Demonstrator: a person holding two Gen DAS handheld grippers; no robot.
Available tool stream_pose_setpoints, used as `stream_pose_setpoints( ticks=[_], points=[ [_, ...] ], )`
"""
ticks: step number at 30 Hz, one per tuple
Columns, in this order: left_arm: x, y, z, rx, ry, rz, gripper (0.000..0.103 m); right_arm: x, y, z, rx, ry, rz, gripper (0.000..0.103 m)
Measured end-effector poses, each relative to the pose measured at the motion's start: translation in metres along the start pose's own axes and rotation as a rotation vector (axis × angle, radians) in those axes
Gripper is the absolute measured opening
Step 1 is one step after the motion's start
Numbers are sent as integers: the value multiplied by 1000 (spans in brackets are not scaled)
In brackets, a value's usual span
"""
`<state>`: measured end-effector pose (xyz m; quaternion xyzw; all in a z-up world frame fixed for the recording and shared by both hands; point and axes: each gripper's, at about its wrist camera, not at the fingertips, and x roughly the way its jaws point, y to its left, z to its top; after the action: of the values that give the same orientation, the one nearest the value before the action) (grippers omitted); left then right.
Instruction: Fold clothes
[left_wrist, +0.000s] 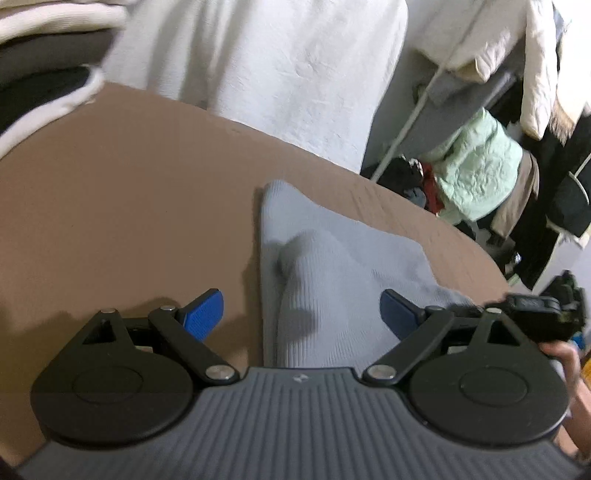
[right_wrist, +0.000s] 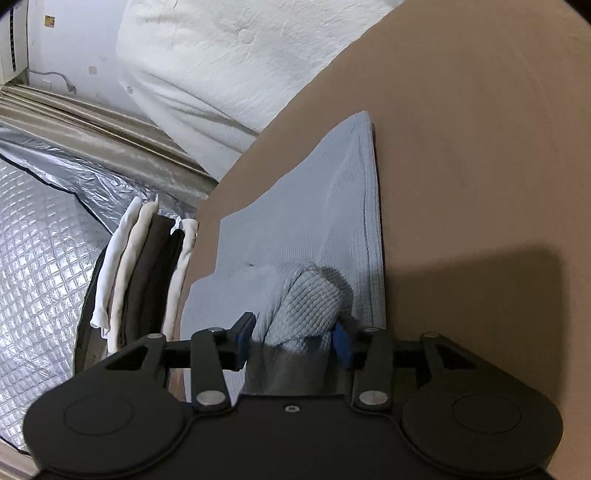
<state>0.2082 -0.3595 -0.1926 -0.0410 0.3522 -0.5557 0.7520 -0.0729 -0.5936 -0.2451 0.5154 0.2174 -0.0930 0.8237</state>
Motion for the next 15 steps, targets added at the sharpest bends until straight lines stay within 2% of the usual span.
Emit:
stream_pose_setpoints(
  ticks=[1,2,4,6,7,8,9,11,15],
  points=[
    [12,2,6,-12,14,-27,68,2,1,1,-6,-5,-3,50],
    [24,5,12,-25,34,-53,65,3,3,0,-31,-14,-8,45],
    [48,9,19,-51,108,-72,65,5,5,1,-79,-10,-30,42],
    [62,9,17,-27,147,-59,62,6,7,2,-126,-6,-50,42],
    [65,7,15,-6,156,-50,45,5,6,3,-132,-4,-50,42],
    [66,3,12,26,161,-49,19,4,6,4,-139,-2,-50,42],
    [63,-2,12,56,162,-43,9,3,7,5,-149,-2,-48,42],
    [58,-12,12,114,163,-25,6,-5,24,5,-229,-30,-11,26],
    [37,-38,35,191,74,8,5,-21,60,6,-390,-86,63,22]
  ],
)
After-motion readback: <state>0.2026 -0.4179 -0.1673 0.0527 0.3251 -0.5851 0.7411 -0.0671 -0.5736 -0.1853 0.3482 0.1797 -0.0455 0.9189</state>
